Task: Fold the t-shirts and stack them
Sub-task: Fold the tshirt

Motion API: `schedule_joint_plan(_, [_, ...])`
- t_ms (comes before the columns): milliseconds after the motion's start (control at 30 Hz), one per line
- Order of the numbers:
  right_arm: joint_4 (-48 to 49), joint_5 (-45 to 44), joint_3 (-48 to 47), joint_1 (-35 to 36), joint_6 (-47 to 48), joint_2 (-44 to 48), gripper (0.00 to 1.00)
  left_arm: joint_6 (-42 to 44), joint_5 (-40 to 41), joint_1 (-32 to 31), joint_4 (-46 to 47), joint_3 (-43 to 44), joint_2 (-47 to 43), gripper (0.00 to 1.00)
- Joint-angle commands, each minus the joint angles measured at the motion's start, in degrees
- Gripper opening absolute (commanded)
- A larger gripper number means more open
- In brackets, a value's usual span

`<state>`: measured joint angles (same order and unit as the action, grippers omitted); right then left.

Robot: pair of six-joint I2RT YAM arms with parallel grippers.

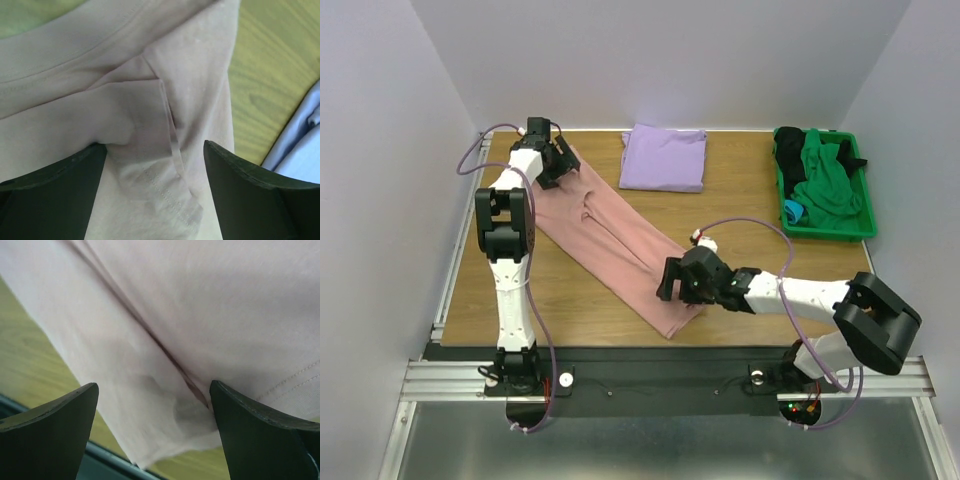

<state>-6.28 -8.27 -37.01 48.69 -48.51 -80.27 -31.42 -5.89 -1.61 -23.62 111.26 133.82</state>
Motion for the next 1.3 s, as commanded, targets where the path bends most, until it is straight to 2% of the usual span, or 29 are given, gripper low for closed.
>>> schedule_joint_plan(0, [-6.4, -1.0, -1.1, 4.9, -6.1, -0.6, 1.00, 3.5, 1.9, 2.6, -4.9, 6.8, 7.5, 0.91])
schedule_joint_plan(100, [-6.4, -1.3, -3.6, 6.5, -5.0, -1.6, 1.00, 4.3, -1.9, 2.7, -1.8, 9.5, 9.2, 0.98])
schedule_joint_plan(267, [-6.5, -3.2, -7.2, 7.5, -3.2, -0.2, 1.00, 4.0, -5.0, 2.7, 0.1, 13.5, 9.5, 0.98])
schedule_joint_plan(333, [-6.7, -4.6, -7.5, 7.5, -3.0, 1.3, 1.00, 4.5, -8.7, 2.6, -0.3, 14.6, 8.6, 0.98])
schedule_joint_plan(433, [-7.2, -8.2, -8.1, 7.5, -2.3, 5.5, 1.00, 6.4, -6.8, 1.8, -2.6, 13.1, 2.6, 0.98])
schedule_joint_plan(467, [-7.5, -9.5, -8.0, 7.5, -2.2, 6.5, 1.00, 6.8, -4.7, 0.1, -2.7, 11.4, -2.7, 0.99])
schedule_joint_plan(533, [-7.9, -10.7, -7.2, 7.5, -2.8, 9.8, 1.00, 7.3, -2.9, -1.2, -1.4, 6.5, -9.1, 0.98])
schedule_joint_plan(567, [-7.9, -11.4, -6.7, 7.4, -3.4, 10.6, 1.00, 7.3, -2.0, -1.9, -0.3, -0.5, -12.7, 0.98])
schedule_joint_plan(600, [-8.1, -13.7, -6.2, 7.3, -4.5, 11.6, 1.00, 7.0, 0.0, -4.0, 2.5, -4.4, -20.1, 0.98])
schedule_joint_plan(633, [-8.2, -14.9, -5.1, 7.4, -5.2, 13.4, 1.00, 5.8, 1.0, -5.1, 4.0, -13.1, -24.1, 0.99])
schedule_joint_plan(667, [-8.5, -17.8, -4.7, 7.2, -6.1, 14.4, 1.00, 5.4, 2.0, -6.8, 5.5, -17.5, -31.6, 0.98])
schedule_joint_plan(733, [-9.3, -19.8, -4.0, 7.2, -6.4, 16.5, 1.00, 2.9, 5.4, -11.9, 8.6, -26.1, -38.9, 0.98])
schedule_joint_plan(767, [-9.4, -21.3, -3.1, 7.2, -6.9, 18.9, 1.00, 1.0, 7.2, -13.8, 9.9, -34.4, -45.8, 0.98])
schedule_joint_plan(800, [-9.7, -22.0, -2.5, 7.2, -7.4, 20.1, 1.00, 0.1, 7.1, -15.5, 12.2, -38.4, -49.0, 0.98])
schedule_joint_plan(833, [-9.7, -22.6, -1.7, 7.0, -7.9, 21.5, 1.00, -1.0, 8.0, -20.0, 13.0, -42.2, -52.0, 0.99])
schedule_joint_plan(867, [-9.8, -24.0, -0.4, 6.3, -8.2, 23.3, 1.00, -4.0, 9.4, -22.1, 13.2, -48.8, -57.6, 0.99])
schedule_joint_plan(900, [-10.1, -24.2, 0.0, 5.7, -7.9, 24.2, 1.00, -5.2, 12.8, -24.7, 13.4, -51.8, -60.3, 0.98])
schedule_joint_plan(933, [-10.5, -24.2, 0.4, 5.0, -7.7, 24.8, 1.00, -6.1, 13.7, -29.7, 13.7, -57.7, -62.8, 0.98])
schedule_joint_plan(1033, [-11.5, -22.7, 1.7, 1.1, -6.7, 25.7, 1.00, -11.2, 15.2, -38.0, 13.5, -65.1, -70.3, 0.98])
schedule_joint_plan(1133, [-11.6, -17.6, 2.0, -4.1, -4.9, 24.5, 1.00, -16.5, 15.6, -51.2, 12.3, -72.8, -75.0, 0.98])
schedule_joint_plan(1167, [-11.6, -17.6, 2.0, -4.8, -4.4, 23.9, 1.00, -17.7, 15.7, -51.3, 12.4, -73.6, -75.0, 0.98])
schedule_joint_plan(1200, [-11.6, -17.5, 1.8, -5.4, -4.0, 23.0, 1.00, -18.2, 15.9, -56.4, 12.5, -73.9, -75.0, 0.98])
schedule_joint_plan(1267, [-11.6, -17.0, 1.0, -6.0, -2.2, 19.5, 1.00, -19.1, 17.0, -60.6, 11.4, -73.1, -73.7, 0.98])
